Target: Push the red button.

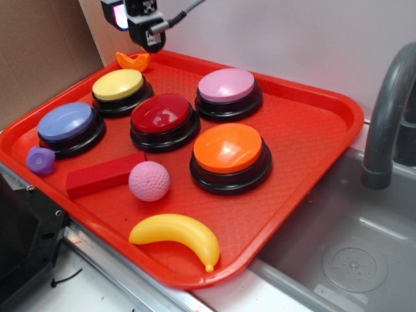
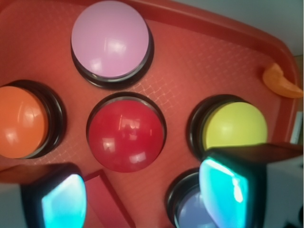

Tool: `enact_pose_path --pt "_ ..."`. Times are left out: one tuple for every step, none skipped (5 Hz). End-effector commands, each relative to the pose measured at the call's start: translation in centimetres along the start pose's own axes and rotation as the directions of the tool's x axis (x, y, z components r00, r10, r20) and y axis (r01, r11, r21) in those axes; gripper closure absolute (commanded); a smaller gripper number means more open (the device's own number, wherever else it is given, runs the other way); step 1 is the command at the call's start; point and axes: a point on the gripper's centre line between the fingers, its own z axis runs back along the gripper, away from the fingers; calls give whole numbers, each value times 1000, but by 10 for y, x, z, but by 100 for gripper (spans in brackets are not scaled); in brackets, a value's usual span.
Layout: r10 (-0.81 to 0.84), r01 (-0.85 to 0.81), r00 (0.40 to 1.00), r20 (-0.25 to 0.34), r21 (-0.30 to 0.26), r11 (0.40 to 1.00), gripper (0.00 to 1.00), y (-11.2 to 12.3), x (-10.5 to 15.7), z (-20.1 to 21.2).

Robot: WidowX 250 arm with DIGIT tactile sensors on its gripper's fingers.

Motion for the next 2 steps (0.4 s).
enact_pose_path --pt "54 -54 991 124 -6 999 0 8 -8 29" --pt "52 -55 988 142 19 998 0 8 -12 31"
